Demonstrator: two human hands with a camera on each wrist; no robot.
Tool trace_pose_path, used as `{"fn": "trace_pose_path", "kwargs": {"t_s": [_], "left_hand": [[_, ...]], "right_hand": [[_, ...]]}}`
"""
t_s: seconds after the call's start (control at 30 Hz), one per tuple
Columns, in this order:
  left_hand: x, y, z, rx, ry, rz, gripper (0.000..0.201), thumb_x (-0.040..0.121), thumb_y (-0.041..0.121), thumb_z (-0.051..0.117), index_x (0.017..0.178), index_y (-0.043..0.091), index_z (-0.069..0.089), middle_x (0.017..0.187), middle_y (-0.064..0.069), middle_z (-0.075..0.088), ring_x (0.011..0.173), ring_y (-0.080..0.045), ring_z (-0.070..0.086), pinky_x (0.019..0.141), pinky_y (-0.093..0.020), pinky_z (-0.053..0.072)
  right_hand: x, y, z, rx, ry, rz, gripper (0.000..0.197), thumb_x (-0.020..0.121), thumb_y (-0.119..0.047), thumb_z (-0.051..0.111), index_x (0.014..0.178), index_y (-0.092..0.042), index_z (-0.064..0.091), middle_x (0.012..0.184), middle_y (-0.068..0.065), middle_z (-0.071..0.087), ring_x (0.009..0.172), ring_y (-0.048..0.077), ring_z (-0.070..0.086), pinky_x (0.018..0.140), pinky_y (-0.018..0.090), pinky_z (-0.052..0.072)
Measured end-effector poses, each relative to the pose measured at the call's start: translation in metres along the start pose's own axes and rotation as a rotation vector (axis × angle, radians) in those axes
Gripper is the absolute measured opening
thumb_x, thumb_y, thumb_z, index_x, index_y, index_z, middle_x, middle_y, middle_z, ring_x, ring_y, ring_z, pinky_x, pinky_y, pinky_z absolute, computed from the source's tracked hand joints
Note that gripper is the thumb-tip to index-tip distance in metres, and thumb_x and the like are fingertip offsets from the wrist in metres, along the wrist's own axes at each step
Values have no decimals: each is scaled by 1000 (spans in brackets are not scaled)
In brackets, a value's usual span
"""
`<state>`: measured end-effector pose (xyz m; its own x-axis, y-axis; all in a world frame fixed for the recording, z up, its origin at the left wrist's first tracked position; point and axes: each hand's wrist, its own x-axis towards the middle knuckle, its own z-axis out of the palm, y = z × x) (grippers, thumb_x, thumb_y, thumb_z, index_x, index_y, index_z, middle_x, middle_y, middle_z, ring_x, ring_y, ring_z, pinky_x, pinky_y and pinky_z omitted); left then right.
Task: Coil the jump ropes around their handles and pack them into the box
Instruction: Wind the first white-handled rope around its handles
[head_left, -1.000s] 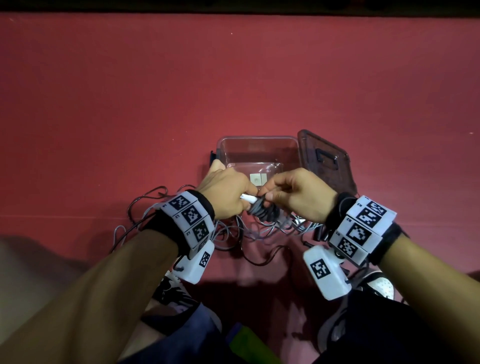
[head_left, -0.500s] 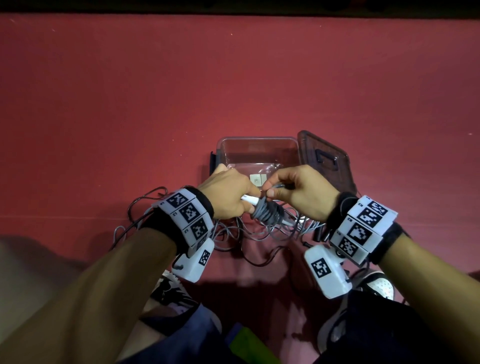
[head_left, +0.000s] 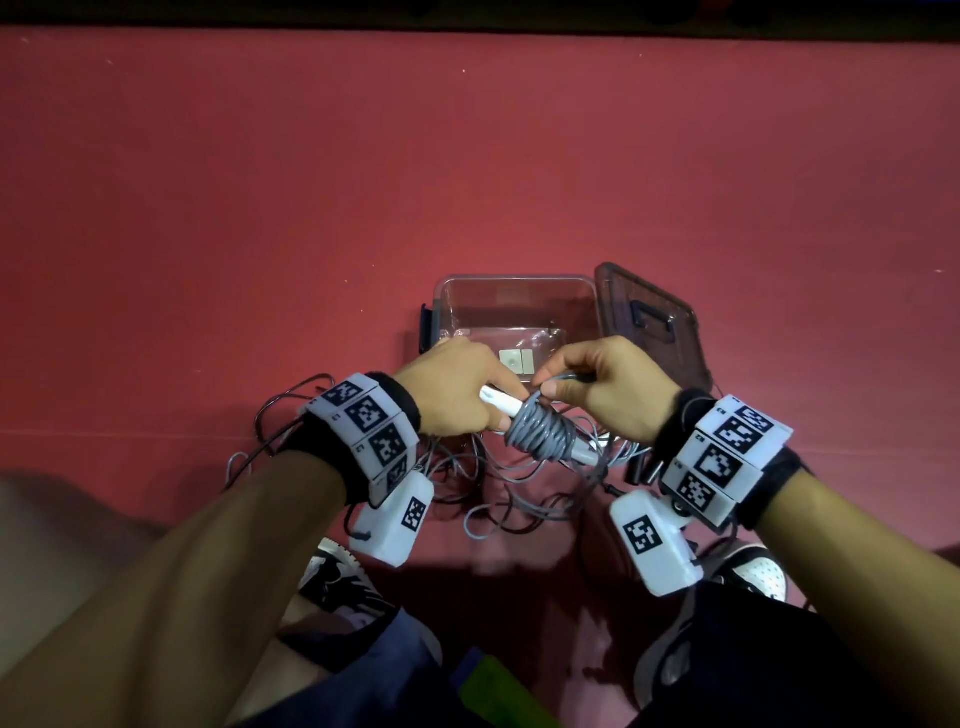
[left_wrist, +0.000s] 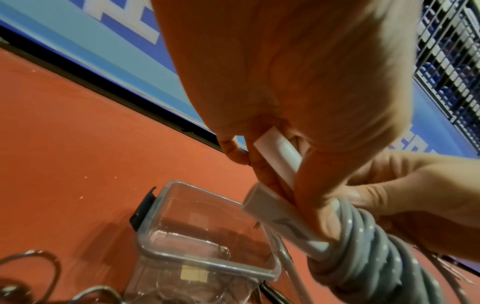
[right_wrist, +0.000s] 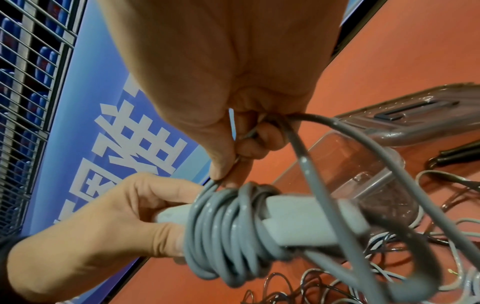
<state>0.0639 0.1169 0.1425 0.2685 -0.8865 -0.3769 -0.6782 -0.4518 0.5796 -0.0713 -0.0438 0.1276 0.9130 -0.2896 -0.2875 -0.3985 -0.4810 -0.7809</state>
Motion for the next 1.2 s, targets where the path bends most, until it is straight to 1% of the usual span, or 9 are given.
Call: {"fn": "trace_pose_path", "kwargs": {"t_s": [0.17, 0.3, 0.47, 0.6, 0.83, 0.93, 1.03, 1.13, 1.2], "left_hand": [[-2, -2, -4, -100, 52, 13, 31, 79, 18, 84, 105, 34, 80, 82, 11, 73, 70, 0, 58, 68, -17, 43], [-2, -2, -5, -104, 88, 25, 30, 78, 22, 85, 105, 35, 80, 85, 12, 75, 77, -5, 63, 70, -16, 44], [0, -3, -2, -94, 144, 56, 29, 78, 22, 85, 103, 35, 80, 83, 10, 76, 75, -9, 65, 69, -23, 47], [2, -9, -3, -117, 203, 93, 30, 74, 19, 88, 101, 31, 81, 86, 16, 73, 80, 5, 63, 78, -23, 48], [5, -13, -2, -155, 255, 102, 27, 74, 16, 89, 97, 27, 81, 88, 14, 67, 81, -2, 63, 77, -23, 47], [4, -12, -5, -111, 321, 60, 39, 76, 20, 86, 113, 26, 74, 105, 5, 62, 95, -13, 60, 88, -31, 47], [5, -11, -1, -82, 370, -67, 73, 80, 33, 84, 143, 27, 47, 118, 6, 49, 101, -14, 54, 92, -34, 46], [7, -12, 5, -48, 361, -215, 44, 90, 51, 68, 113, 16, 54, 95, 5, 66, 79, -14, 63, 78, -37, 53], [6, -11, 8, -113, 316, -221, 41, 101, 49, 51, 86, 13, 64, 69, 2, 72, 64, -10, 67, 75, -35, 56]], "right_hand": [[-1, 1, -1, 38, -47, -5, 7, 95, -18, 67, 93, -15, 73, 89, 6, 75, 84, 23, 70, 87, 38, 57], [-4, 1, -3, 97, -67, -1, 9, 97, -14, 63, 93, -9, 69, 78, 4, 68, 68, 11, 57, 72, 27, 49], [-3, 3, -7, 78, -59, 18, 9, 97, -18, 63, 90, -14, 69, 79, 3, 69, 70, 12, 59, 73, 29, 49], [-3, 5, -5, 34, -58, 38, 13, 97, -24, 63, 87, -17, 68, 86, 13, 74, 76, 28, 67, 80, 39, 55], [-7, -4, -4, 156, -31, 105, 14, 98, -15, 62, 88, -6, 66, 88, 26, 71, 71, 20, 58, 50, 13, 41], [-8, -4, -4, 232, 8, 124, 14, 98, -11, 62, 89, 0, 65, 87, 28, 70, 67, 21, 58, 45, 10, 37], [-5, -2, -4, 228, 61, 126, 14, 96, -12, 64, 83, -7, 64, 77, 18, 69, 53, 5, 54, 44, 10, 36], [-2, 1, -4, 262, 151, 141, 17, 97, -14, 64, 80, -11, 63, 64, 2, 62, 39, -1, 44, 44, 14, 36], [1, 1, -3, 250, 190, 127, 20, 96, -17, 65, 76, -16, 63, 69, 7, 64, 44, 2, 45, 49, 21, 38]]}}
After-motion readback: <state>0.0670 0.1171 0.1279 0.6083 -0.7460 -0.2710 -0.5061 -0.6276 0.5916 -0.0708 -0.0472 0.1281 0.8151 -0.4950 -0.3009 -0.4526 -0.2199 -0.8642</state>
